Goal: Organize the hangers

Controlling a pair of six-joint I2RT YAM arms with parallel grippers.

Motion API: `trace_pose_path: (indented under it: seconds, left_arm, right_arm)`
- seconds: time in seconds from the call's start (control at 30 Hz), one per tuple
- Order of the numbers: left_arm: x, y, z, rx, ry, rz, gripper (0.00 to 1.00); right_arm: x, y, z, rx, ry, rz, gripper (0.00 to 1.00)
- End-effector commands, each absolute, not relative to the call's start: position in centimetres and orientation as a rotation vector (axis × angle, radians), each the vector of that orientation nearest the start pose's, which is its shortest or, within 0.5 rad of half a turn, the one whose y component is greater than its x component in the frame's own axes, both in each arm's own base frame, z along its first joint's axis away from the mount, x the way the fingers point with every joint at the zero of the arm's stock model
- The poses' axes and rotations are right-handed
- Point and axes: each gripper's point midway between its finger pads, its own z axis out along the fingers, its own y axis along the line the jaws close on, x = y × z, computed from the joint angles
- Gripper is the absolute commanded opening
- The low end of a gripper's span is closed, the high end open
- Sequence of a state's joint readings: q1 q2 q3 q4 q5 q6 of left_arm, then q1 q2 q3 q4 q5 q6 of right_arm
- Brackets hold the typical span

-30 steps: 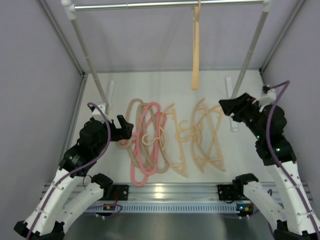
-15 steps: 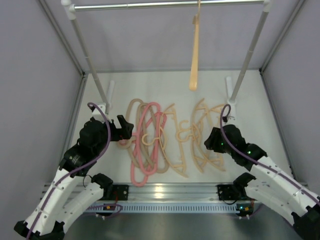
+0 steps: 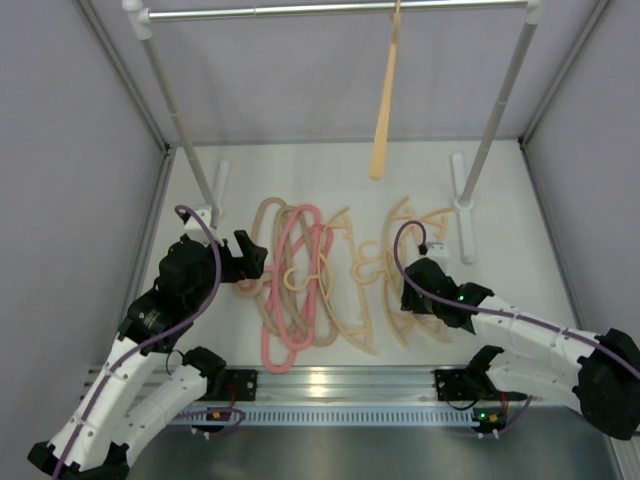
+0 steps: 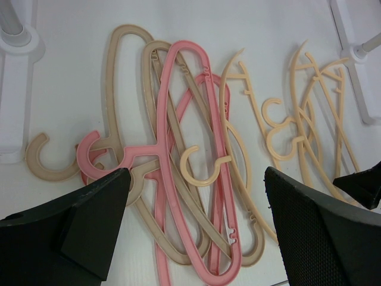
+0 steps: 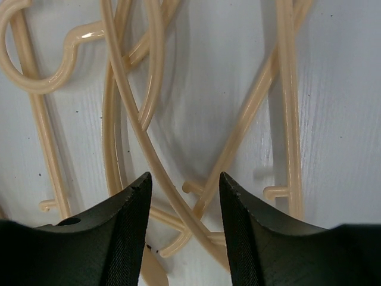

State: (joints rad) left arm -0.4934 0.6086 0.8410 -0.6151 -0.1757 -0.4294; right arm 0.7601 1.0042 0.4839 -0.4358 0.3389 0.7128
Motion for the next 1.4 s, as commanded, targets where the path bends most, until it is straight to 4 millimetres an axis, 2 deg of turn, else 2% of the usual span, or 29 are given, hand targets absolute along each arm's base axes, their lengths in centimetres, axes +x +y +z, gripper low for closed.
trace_pose_path:
  seconds: [0.0,0.37,0.87,1.17,1.27,1.33,1.37]
  left_arm:
    - [22.3,-10.4,24.8,-0.057,1.977,-0.44,0.98]
    - [22.2,-10.4,24.8,-0.057,1.977,-0.44,0.98]
    - [22.3,-10.5,24.8,-0.058,1.978,-0.442,0.98]
    - [22.3,-10.4,24.7,-0.059,1.978,-0.44,0.98]
    - [22.2,-10.4,24.8,-0.059,1.977,-0.441,0.98]
    - [22.2,-10.4,24.8,-0.058,1.977,-0.44,0.98]
    - [22.2,-10.4,24.8,-0.058,1.975,-0.441,0.98]
  right_arm:
    - [21.1,15.9,5.6,0.05,2.373,0.27,0.48]
    - [21.0,16.3,5.5,0.043,2.367,0.278,0.5]
    - [20.6,17.1,3.0,-0.019,2.424,0.226,0.49]
    - [20.5,16.9,1.8,-0.03,2.451,0.191,0.3]
    - [20.4,17.0,2.0,-0.026,2.452,0.205,0.19]
    - [20.5,17.3,2.6,-0.02,2.442,0.228,0.01]
    - [20.4,17.0,2.9,-0.017,2.446,0.219,0.0]
